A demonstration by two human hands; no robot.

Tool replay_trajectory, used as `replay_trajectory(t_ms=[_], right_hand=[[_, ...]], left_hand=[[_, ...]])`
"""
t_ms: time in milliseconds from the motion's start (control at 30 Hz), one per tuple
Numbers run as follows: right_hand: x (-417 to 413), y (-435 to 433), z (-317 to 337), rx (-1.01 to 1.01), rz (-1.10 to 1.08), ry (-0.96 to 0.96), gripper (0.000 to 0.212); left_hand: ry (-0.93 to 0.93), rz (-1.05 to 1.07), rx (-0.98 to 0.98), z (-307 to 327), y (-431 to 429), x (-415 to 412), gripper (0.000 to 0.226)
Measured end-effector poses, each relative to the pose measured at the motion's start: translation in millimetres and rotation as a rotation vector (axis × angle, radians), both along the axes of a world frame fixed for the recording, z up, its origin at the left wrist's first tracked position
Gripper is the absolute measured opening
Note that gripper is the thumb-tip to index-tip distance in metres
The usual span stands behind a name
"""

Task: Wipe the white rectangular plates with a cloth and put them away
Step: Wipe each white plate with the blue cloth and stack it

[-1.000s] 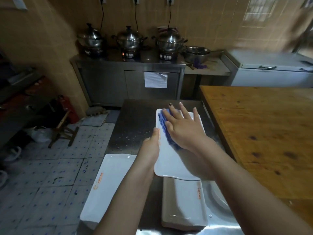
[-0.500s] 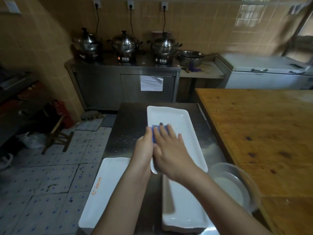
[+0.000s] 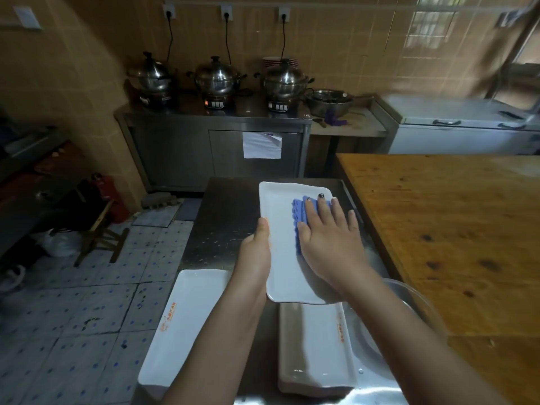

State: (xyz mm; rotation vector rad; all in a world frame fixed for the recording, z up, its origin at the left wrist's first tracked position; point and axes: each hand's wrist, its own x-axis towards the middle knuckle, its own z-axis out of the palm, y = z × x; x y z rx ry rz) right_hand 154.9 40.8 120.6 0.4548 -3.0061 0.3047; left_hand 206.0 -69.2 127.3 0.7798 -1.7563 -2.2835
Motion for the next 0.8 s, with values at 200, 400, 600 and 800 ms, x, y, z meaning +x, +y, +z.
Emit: replay_trajectory(t_ms=[200, 400, 600, 800], right_hand=[[29.7, 2.2, -22.5, -0.013, 0.192, -0.042, 0.058], [7.7, 12.8, -12.4, 0.042, 0.180, -0.102, 0.056], [28.7, 14.6, -15.3, -0.021, 0.179, -0.042, 0.058], [21.6, 4.0, -8.0, -0.096, 0.194, -0.047, 0.054]], left_hand=[[-0.048, 0.095, -0.028, -1.0, -16.4, 1.4, 0.040], [-0.075, 0.039, -0.028, -3.2, 4.0, 1.6, 0.041], [-0.048, 0.083, -0.041, -2.3, -0.3, 1.0, 0.041], [-0.026, 0.017, -0.059, -5.0, 11.6, 4.4, 0.041]])
